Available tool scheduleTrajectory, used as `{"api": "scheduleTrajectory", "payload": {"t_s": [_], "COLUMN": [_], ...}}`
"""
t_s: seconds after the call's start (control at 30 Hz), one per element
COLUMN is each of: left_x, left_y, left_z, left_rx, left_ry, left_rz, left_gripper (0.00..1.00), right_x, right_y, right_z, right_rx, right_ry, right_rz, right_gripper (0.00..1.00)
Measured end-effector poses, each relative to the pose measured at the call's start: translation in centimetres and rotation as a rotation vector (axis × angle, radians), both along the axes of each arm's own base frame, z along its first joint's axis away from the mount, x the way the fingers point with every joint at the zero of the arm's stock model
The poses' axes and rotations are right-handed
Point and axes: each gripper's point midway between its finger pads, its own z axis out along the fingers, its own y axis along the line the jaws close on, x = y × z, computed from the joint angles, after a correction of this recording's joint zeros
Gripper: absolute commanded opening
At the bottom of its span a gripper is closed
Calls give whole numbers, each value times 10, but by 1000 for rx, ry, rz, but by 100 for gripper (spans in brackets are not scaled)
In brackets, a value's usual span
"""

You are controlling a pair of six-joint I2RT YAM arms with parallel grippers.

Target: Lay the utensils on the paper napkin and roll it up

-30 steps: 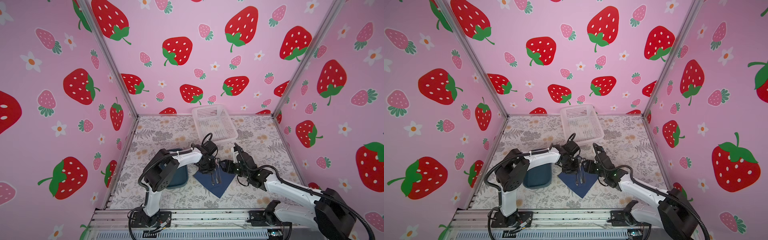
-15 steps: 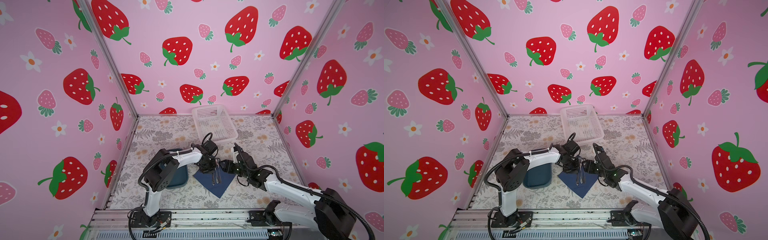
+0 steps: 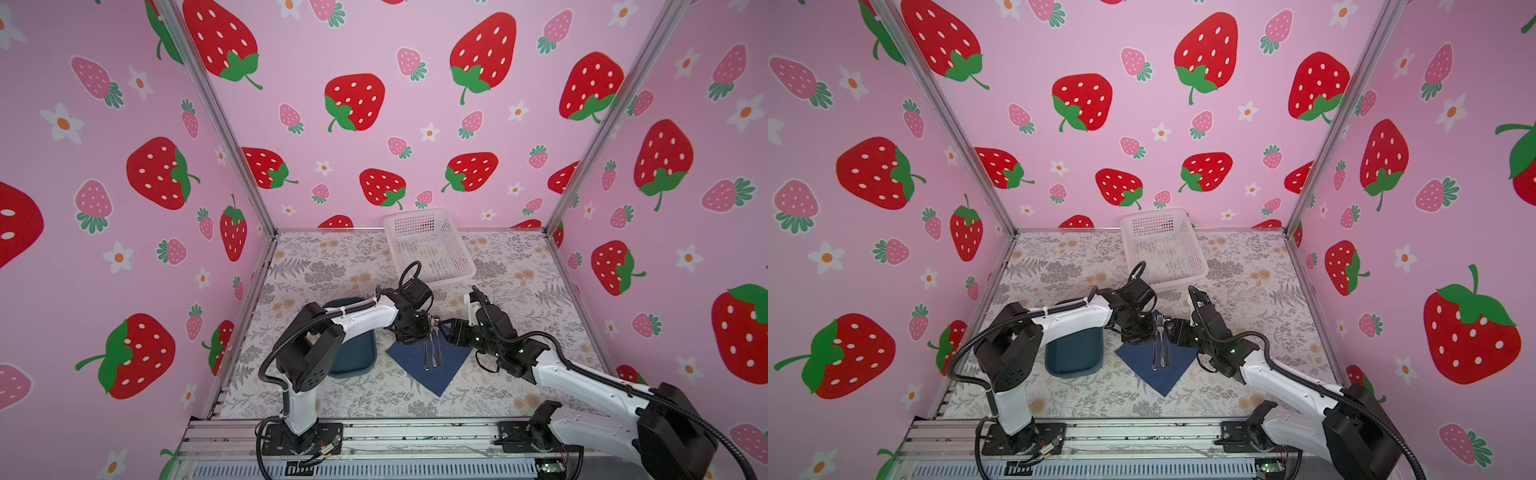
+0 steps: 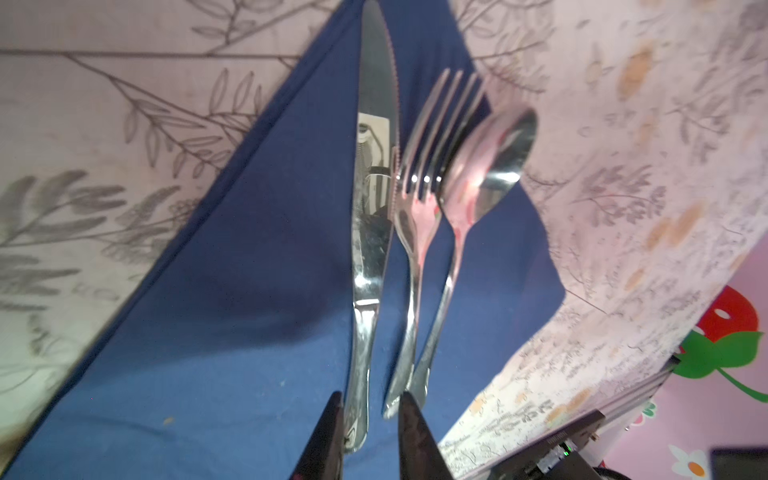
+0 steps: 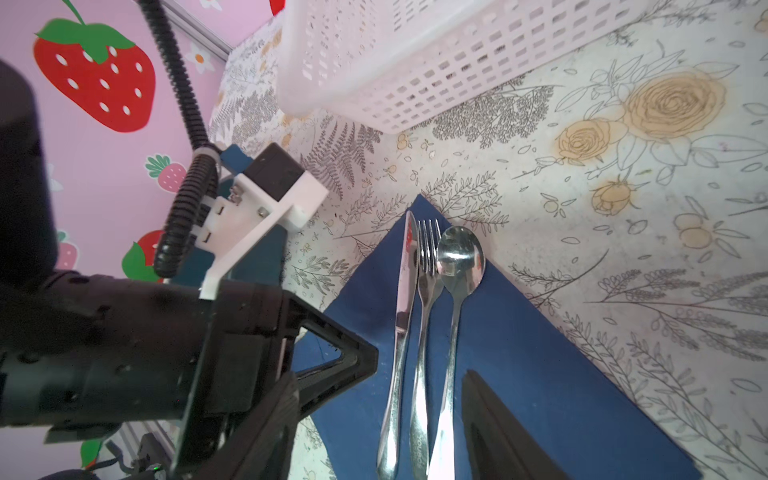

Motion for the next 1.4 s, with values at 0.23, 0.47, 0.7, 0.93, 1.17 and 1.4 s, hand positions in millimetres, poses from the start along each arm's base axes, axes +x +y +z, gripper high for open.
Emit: {"api": "scheduleTrajectory", "payload": {"t_s": [0.23,0.47,0.7,0.93,1.17,1.4], "left_x": [-2,-13,-13,-11,-9,-8], "left_y": [20,40,44,50,52,53], "left_z": [30,11,5,1,1,-1], "left_rx": [-20,18,23,27,24,26], "left_ry": [-117,-97,-89,-81,-78,-72], "left_rz": [34,56,70,87,93,96], "left_gripper": [26,22,21,21,20,20], "right_x": [-4,-8,-1,13,14,13], "right_y": [-18,-8,12,25,33,37], "right_z": [-1,-53,-82,-93,-104,-104], "right_rx": [41,-47,-103,-121,-128,-121], "right_ry": [-12,149,234,249,263,254], "right_rz": [-54,3,62,80,109,144], "right_gripper": [53,41,40,40,38,37]}}
